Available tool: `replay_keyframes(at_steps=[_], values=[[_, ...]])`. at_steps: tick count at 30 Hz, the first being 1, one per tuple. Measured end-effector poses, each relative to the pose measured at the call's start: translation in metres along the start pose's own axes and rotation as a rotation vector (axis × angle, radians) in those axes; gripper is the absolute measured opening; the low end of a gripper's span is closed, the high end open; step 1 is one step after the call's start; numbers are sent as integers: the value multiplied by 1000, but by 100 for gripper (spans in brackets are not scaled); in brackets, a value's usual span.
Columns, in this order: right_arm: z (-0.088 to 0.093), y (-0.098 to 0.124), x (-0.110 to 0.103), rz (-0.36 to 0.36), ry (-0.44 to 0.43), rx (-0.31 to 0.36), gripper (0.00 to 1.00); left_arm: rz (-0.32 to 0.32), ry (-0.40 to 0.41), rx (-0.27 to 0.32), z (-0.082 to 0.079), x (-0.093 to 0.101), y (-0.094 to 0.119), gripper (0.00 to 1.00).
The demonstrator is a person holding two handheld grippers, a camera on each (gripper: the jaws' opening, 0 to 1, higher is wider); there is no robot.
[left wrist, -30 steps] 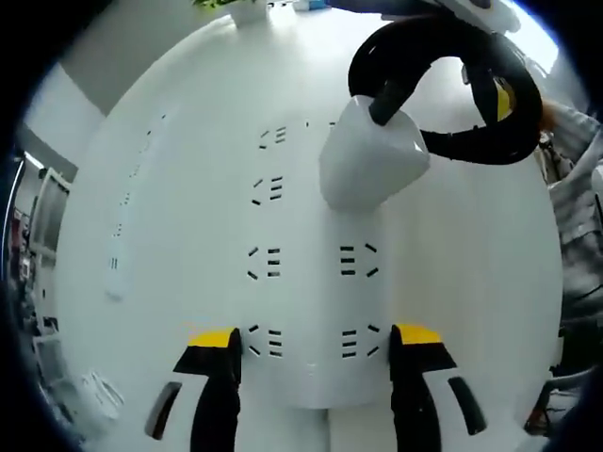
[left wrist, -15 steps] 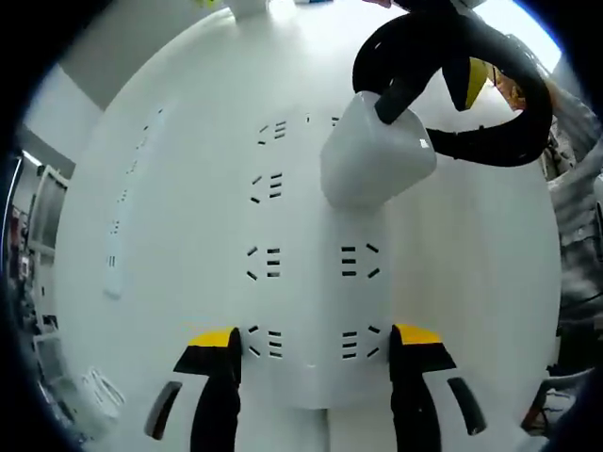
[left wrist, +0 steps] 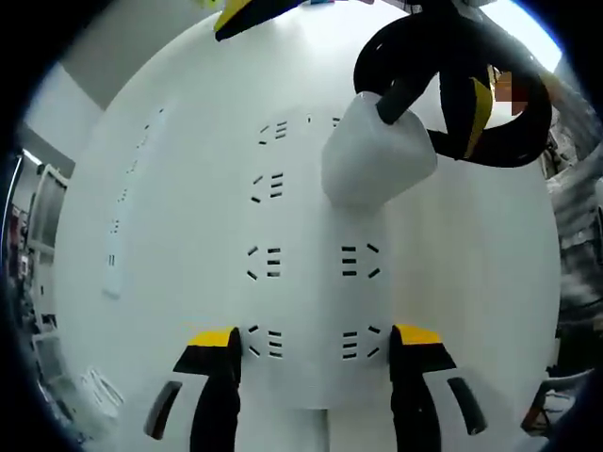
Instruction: Straighten the power strip on the desk, plug the charger into it
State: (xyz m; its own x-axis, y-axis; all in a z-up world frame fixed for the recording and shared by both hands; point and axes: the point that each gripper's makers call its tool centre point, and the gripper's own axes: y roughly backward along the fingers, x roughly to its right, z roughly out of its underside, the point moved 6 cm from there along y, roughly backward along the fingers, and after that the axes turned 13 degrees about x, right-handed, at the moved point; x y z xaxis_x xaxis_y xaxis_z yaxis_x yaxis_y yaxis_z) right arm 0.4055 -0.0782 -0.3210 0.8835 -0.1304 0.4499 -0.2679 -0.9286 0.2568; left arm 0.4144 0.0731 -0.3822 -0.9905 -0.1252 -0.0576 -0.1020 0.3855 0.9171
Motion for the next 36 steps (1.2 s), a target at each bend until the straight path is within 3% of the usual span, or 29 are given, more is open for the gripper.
replay_keyframes(at_steps=[8,13,17,21,25,36], values=[[0,-12,-5,-116,23,-47,66,2,3,-9,1,-1,1,64],[-2,-21,-7,-158,41,-60,55,2,3,-10,2,-2,1,64],[-4,-26,-6,-177,27,-59,51,3,4,-11,3,-2,2,64],[-1,-28,-8,-211,36,-101,49,4,4,-6,4,-2,2,64],[-1,-28,-9,-226,41,-114,37,5,5,-5,4,-2,2,64],[-2,-29,-16,-263,47,-152,25,8,7,-10,4,-3,2,64]])
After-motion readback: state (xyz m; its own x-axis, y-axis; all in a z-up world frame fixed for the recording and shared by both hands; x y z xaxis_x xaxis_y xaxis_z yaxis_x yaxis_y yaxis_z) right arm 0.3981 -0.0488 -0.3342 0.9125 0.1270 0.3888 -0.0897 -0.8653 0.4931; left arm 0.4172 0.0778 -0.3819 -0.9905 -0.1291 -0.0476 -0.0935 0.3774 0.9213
